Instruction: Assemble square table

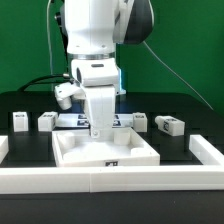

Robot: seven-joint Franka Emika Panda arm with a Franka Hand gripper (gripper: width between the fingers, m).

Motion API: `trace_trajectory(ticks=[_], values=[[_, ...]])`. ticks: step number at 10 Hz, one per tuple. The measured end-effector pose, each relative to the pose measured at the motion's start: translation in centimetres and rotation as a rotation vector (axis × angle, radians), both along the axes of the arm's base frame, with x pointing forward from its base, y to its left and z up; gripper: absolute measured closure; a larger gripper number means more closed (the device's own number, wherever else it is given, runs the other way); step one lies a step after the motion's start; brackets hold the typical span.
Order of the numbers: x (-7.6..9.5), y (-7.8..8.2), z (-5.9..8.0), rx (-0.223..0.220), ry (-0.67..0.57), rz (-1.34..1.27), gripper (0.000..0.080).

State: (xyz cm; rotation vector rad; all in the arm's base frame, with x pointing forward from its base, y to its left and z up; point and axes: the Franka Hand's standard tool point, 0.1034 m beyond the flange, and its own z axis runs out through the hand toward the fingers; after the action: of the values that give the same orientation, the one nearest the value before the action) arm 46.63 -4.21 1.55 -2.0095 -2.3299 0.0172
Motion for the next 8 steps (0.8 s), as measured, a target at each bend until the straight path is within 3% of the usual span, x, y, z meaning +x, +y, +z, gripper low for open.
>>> trace_trajectory(ticks=[2, 8], values=[[0.0, 0.2, 0.0, 0.0, 0.0, -0.012, 0.0742], [1.0, 6.4, 0.3, 0.012, -0.008, -0.124, 0.0741]])
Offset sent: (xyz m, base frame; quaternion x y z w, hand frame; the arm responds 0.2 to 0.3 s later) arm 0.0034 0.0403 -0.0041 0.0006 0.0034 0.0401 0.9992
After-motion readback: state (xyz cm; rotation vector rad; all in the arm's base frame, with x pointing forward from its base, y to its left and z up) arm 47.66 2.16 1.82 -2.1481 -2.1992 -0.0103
